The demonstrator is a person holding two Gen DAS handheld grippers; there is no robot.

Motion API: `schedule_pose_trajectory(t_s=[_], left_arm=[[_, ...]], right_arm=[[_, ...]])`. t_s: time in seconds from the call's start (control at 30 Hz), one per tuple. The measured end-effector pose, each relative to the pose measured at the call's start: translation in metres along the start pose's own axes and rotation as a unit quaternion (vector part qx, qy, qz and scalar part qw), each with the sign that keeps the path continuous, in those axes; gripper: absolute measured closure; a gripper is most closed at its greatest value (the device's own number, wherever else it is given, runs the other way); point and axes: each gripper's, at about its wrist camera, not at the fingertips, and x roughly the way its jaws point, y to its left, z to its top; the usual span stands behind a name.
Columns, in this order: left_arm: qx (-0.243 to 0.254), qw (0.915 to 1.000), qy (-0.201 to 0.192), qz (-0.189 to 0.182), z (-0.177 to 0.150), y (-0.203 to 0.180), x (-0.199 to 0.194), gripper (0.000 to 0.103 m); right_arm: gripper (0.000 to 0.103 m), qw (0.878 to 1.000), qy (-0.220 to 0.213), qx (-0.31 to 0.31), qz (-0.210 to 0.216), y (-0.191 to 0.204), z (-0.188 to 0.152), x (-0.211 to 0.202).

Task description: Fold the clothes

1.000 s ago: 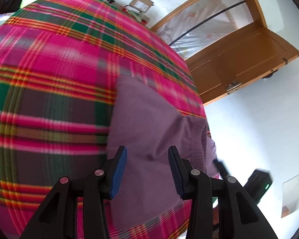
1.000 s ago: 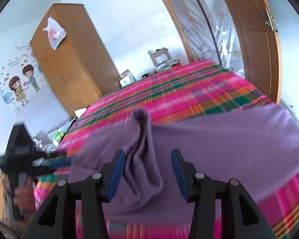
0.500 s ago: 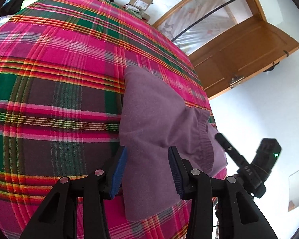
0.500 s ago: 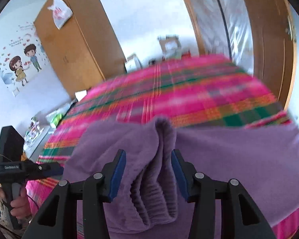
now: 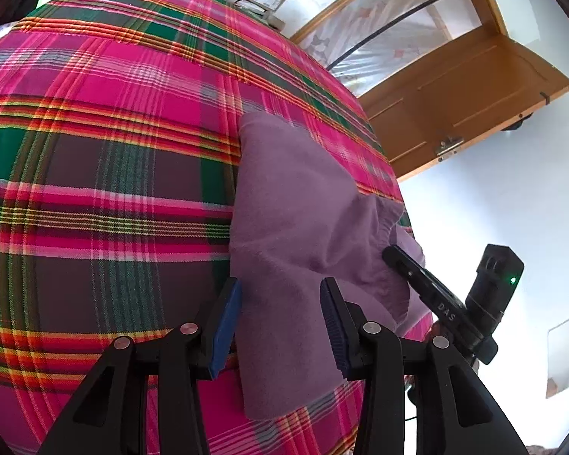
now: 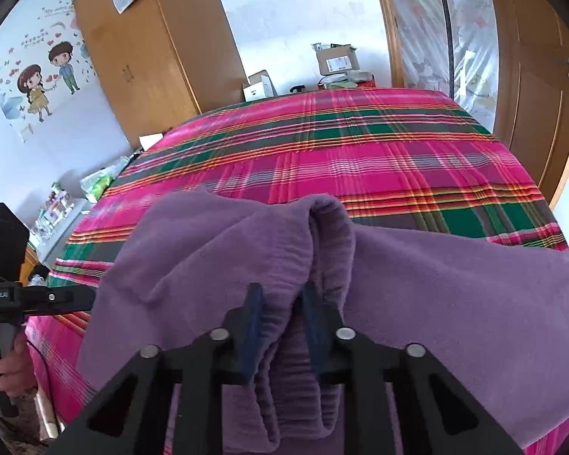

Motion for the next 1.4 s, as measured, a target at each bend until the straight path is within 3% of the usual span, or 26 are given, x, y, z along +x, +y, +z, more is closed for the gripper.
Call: schedule_pose_trajectory(t_s=[0.1,0.3,0.6,0.87,1.1,1.17,1.2,1.3,1.4], left_arm=[[-0.001,1.0000,0.003,0.002,0.000,0.001,0.001,0.058],[-0.003,1.0000,0.005,0.005,-0.001,0.002,0.002,0.058],[0.003,0.9998,0.020,0.009,-0.005,0.001,0.007,0.058],[0.003,0.9997,0.022,0.009,-0.006,0.001,0.009,0.058],[0.002,0.9997,0.023,0.009,-0.005,0.002,0.009,0.058],[0.000,0.9997,0.024,0.007,-0.005,0.003,0.009,0.058],[-0.001,0.9997,0.024,0.006,-0.005,0.003,0.009,0.058],[-0.001,0.9997,0.025,0.005,-0.005,0.004,0.009,0.058],[0.000,0.9996,0.026,0.005,-0.005,0.003,0.009,0.058]], right_arm=[[0.097,1.000,-0.011,0.000,0.002,-0.001,0.001,-0.005],[0.098,0.999,-0.035,0.042,0.000,-0.016,0.002,-0.023],[0.097,0.997,-0.015,0.075,-0.001,-0.033,-0.007,-0.017],[0.087,0.996,-0.012,0.090,0.017,-0.040,0.016,-0.011],[0.086,0.996,-0.015,0.081,0.030,-0.038,0.035,0.003],[0.092,0.997,-0.019,0.071,0.026,-0.035,0.037,0.003],[0.102,0.998,-0.025,0.060,0.018,-0.032,0.037,0.003],[0.103,0.997,-0.037,0.057,-0.024,-0.034,0.039,0.002],[0.103,0.996,-0.027,0.088,-0.022,-0.046,0.038,0.006]])
